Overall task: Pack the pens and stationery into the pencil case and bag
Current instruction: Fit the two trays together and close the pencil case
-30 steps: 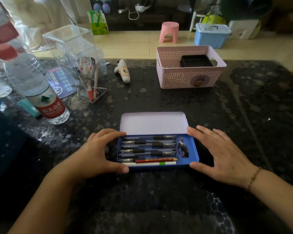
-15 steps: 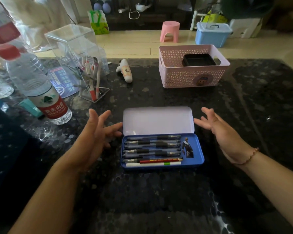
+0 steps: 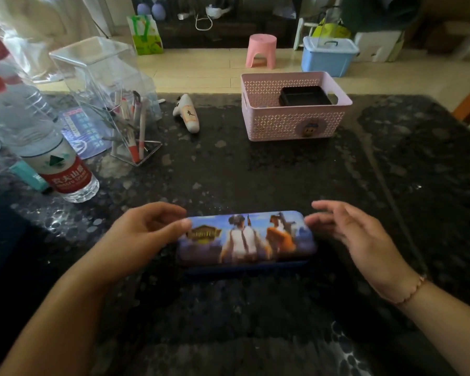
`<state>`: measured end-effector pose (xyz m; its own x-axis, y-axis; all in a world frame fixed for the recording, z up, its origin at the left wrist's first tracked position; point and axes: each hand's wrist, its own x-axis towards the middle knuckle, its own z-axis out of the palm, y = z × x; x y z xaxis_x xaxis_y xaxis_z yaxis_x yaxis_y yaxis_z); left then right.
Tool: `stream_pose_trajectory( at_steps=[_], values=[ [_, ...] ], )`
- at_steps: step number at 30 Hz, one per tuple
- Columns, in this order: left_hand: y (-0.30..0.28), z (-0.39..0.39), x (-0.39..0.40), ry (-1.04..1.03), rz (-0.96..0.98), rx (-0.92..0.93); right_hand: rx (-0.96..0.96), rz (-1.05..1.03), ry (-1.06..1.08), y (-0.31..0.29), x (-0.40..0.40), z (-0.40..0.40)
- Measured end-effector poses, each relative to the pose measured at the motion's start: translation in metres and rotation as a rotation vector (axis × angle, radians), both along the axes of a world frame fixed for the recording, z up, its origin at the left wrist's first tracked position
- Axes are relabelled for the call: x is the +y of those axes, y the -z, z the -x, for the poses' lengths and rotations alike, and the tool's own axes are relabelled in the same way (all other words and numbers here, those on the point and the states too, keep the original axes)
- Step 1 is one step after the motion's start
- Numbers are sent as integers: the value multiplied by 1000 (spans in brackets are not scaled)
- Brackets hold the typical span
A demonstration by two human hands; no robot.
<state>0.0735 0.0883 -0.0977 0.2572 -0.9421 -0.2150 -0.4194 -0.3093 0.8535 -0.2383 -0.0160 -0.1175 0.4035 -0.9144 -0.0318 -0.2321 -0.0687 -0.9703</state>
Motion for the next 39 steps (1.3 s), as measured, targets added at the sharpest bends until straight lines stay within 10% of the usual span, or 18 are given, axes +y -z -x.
stream_pose_trajectory(
  at_steps=[8,28,39],
  values=[
    [16,77,-19,129,122,-859,674,511,-46,1,0,-34],
    [42,104,-20,343,2,-940,924,585,-220,28,14,-59],
    [29,32,-16,491,-161,-828,694,520,-210,26,-5,-28]
  ],
)
